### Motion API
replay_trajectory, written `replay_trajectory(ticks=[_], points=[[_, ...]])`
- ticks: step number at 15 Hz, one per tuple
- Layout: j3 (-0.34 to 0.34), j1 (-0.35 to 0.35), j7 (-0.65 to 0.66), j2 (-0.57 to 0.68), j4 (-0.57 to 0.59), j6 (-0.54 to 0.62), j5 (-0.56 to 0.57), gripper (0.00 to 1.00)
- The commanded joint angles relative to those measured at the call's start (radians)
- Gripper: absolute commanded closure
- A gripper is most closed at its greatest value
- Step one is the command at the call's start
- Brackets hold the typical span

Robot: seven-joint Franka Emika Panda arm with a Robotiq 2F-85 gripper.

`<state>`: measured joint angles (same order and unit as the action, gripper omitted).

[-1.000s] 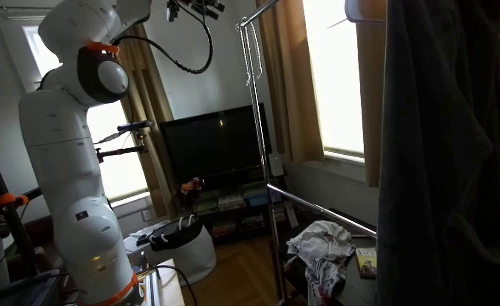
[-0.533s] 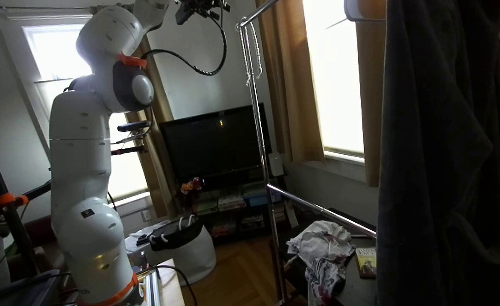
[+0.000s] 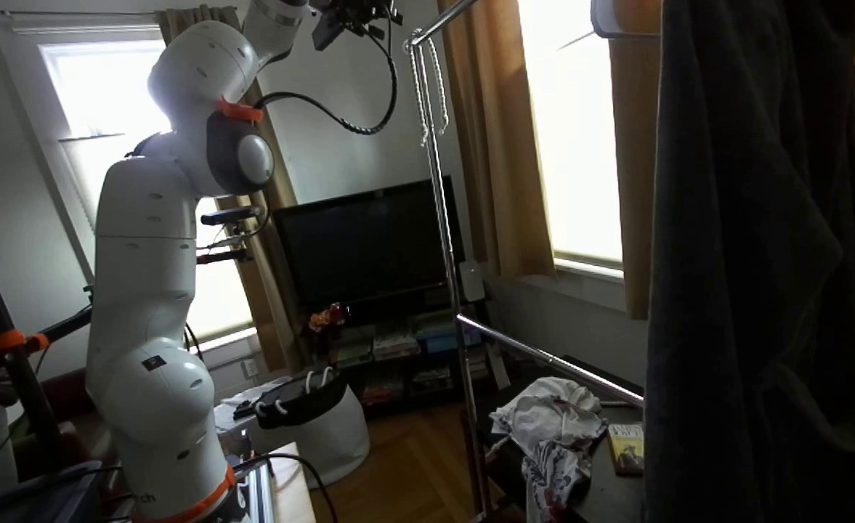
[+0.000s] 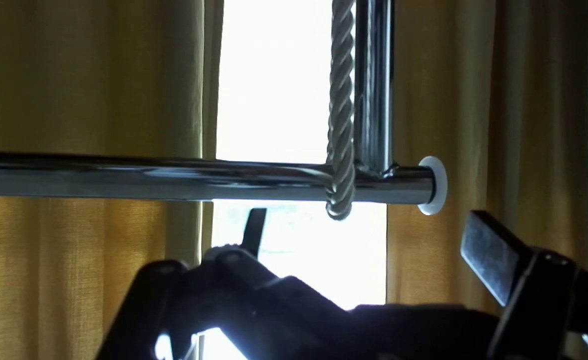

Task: Move the white rope to the far right side of the top rail

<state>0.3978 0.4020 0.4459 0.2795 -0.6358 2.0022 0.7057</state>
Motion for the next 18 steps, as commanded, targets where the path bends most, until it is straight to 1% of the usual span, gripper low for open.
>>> replay_trajectory(ticks=[1, 2, 3, 4, 6, 7, 9, 10, 11, 12, 13, 15, 16, 17, 18], points=[[-0.022, 0.011, 0.053, 0.016, -0.005, 0.054, 0.058, 0.05], [-0.029, 0.014, 0.066, 0.020, -0.003, 0.073, 0.077, 0.13], [-0.033, 0.015, 0.080, 0.023, -0.001, 0.089, 0.090, 0.25], [-0.035, 0.016, 0.089, 0.022, -0.001, 0.098, 0.100, 0.30], [-0.034, 0.018, 0.098, 0.019, -0.007, 0.103, 0.114, 0.47], [-0.028, 0.020, 0.090, 0.015, -0.013, 0.093, 0.112, 0.56], [-0.024, 0.031, 0.081, 0.011, -0.020, 0.079, 0.112, 0.69], [-0.025, 0.036, 0.081, 0.011, -0.022, 0.074, 0.113, 0.74], [-0.025, 0.040, 0.081, 0.013, -0.023, 0.068, 0.112, 0.74], [-0.027, 0.043, 0.082, 0.015, -0.025, 0.067, 0.112, 0.77], [-0.031, 0.046, 0.086, 0.017, -0.026, 0.066, 0.119, 0.73], [-0.036, 0.042, 0.092, 0.024, -0.025, 0.070, 0.122, 0.57], [-0.040, 0.040, 0.095, 0.025, -0.025, 0.071, 0.125, 0.42], [-0.044, 0.039, 0.098, 0.025, -0.025, 0.073, 0.127, 0.36], [-0.048, 0.037, 0.101, 0.026, -0.024, 0.073, 0.124, 0.35]])
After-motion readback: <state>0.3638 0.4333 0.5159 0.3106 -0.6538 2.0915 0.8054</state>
